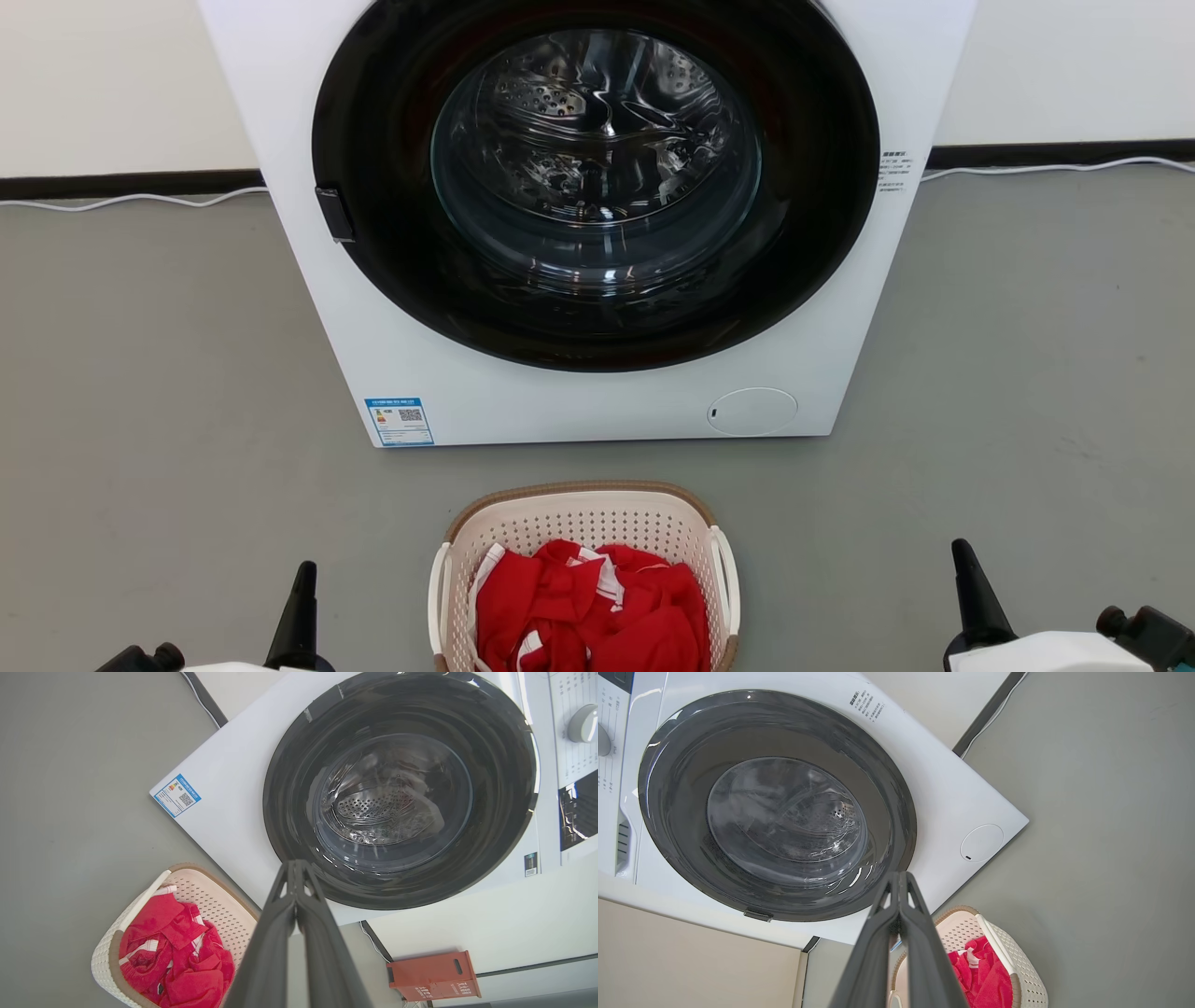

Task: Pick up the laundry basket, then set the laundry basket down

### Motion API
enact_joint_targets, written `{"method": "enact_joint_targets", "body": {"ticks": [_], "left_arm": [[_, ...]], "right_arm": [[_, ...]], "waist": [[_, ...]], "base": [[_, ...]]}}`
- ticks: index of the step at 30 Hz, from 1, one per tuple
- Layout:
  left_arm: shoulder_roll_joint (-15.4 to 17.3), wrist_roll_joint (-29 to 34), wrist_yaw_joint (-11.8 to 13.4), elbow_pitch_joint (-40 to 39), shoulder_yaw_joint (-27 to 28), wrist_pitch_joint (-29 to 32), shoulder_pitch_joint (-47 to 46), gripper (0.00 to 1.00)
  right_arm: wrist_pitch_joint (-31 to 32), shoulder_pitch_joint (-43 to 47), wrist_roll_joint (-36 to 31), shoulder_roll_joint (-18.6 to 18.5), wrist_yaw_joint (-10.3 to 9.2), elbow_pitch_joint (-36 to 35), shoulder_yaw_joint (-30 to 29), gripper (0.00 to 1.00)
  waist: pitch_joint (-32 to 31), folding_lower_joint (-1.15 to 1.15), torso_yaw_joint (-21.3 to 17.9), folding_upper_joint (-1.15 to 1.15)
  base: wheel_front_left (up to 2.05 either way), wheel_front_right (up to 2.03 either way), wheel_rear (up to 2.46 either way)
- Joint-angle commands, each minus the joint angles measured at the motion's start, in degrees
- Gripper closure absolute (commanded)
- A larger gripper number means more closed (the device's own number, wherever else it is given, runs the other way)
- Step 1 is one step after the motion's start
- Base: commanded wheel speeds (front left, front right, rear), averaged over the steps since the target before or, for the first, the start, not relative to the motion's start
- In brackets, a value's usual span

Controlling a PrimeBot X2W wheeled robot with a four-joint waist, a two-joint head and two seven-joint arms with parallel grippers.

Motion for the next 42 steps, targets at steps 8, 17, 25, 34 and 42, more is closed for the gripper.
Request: {"method": "enact_joint_targets", "body": {"ticks": [8,17,25,34,42], "left_arm": [[0.4,-5.4,0.0,-2.0,1.2,1.7,-3.9,1.0],[0.4,-10.5,0.0,-2.4,1.4,3.2,-4.9,1.0],[0.3,-15.0,0.0,-2.7,1.5,4.5,-5.9,1.0],[0.3,-20.2,0.1,-3.0,1.6,6.0,-6.9,1.0],[0.3,-24.1,0.1,-3.3,1.7,7.2,-7.7,1.0]], "right_arm": [[1.8,-3.9,6.4,-0.4,0.27,-2.2,0.0,1.0],[3.3,-4.8,12.5,-0.4,0.3,-2.7,-0.5,1.0],[4.6,-5.5,17.9,-0.5,0.32,-3.0,-0.9,1.0],[6.1,-6.3,24.0,-0.5,0.35,-3.5,-1.4,1.0],[7.3,-6.9,28.7,-0.5,0.38,-3.8,-1.8,1.0]], "waist": [[0.2,0.0,0.2,0.0],[0.5,0.0,0.3,0.0],[0.7,0.0,0.5,0.0],[0.9,0.0,0.7,0.0],[1.1,0.0,0.8,0.0]], "base": [[0.0,0.0,0.0],[0.0,0.0,0.0],[0.0,0.0,0.0],[0.0,0.0,0.0],[0.0,0.0,0.0]]}}
